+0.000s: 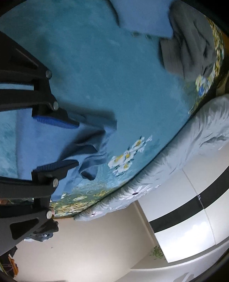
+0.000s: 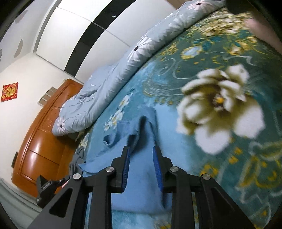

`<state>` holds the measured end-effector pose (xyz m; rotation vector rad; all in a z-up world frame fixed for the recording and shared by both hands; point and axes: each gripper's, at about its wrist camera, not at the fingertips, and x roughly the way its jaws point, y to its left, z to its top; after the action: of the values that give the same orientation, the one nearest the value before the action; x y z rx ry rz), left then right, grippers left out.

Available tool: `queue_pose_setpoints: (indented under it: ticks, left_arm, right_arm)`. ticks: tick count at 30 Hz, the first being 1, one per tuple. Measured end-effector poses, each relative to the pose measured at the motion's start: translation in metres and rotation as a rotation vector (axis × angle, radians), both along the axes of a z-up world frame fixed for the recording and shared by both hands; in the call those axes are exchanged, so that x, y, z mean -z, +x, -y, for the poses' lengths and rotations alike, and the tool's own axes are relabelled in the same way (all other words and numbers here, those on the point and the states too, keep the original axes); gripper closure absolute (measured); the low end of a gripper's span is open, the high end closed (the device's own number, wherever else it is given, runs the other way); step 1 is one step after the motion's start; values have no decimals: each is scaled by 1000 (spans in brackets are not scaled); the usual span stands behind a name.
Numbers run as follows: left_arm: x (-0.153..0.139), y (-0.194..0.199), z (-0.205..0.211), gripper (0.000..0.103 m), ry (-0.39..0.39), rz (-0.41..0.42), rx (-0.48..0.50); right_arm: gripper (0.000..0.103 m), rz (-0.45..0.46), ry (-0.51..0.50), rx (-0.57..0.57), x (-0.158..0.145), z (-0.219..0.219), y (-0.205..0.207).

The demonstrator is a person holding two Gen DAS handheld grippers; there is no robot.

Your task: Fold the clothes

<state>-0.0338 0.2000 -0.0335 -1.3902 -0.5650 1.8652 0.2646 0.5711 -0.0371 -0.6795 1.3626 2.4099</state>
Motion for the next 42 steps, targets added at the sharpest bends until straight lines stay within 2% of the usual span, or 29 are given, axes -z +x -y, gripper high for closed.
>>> queue_pose_setpoints:
  ticks: [6, 9, 11, 12, 13, 14, 16, 24, 27, 29, 31, 33, 34, 36, 37, 38, 42]
  left_arm:
    - [18, -8, -39, 55, -25, 65, 74]
    - [25, -12, -53, 58, -71, 57, 63]
    - [29, -17, -56, 60, -73, 57, 53]
    - [29, -20, -57, 68, -73, 51, 49]
    - [28, -22, -59, 82, -77, 38, 44]
    - [27, -24, -60, 88, -81, 26, 40]
    - [25, -32, -61, 95, -73, 16, 31]
    - [17, -55, -71, 97, -44, -7, 10]
    - [25, -66, -76, 96, -32, 24, 17]
    - [32, -72, -77, 94, -27, 59, 13]
    - [35, -74, -75, 83, -15, 83, 10]
    - [30, -70, -70, 51, 28, 78, 6]
    - [28, -69, -67, 40, 50, 76, 5]
    - [18, -62, -61, 37, 82, 55, 7]
    - [12, -57, -58, 36, 81, 35, 12]
    - [6, -51, -55, 35, 70, 10, 18]
    - [-10, -16, -49, 34, 4, -83, 71]
  right_arm:
    - [76, -3, -25, -49, 4, -4, -35]
    - [76, 9, -21, -55, 6, -7, -44]
    - [76, 16, -23, -60, 7, -11, -48]
    - [76, 25, -17, -63, 7, -13, -50]
    - [81, 34, -12, -66, 7, -15, -53]
    - [92, 41, -6, -70, 6, -18, -56]
    - [96, 50, 1, -76, 5, -23, -61]
    - [98, 68, 16, -80, -2, -48, -96]
    - [98, 102, 12, -91, 4, -52, -107]
    - [97, 118, 3, -107, 9, -52, -110]
    - [97, 131, -7, -123, 14, -52, -112]
    - [97, 128, 4, -135, 11, -51, -110]
    - [96, 123, 14, -136, 7, -51, -108]
    - [82, 94, 32, -140, -1, -47, -97]
    - [67, 82, 37, -143, -3, -46, -92]
    - [60, 70, 44, -145, -5, -43, -84]
    - [60, 101, 60, -145, 2, -32, -48]
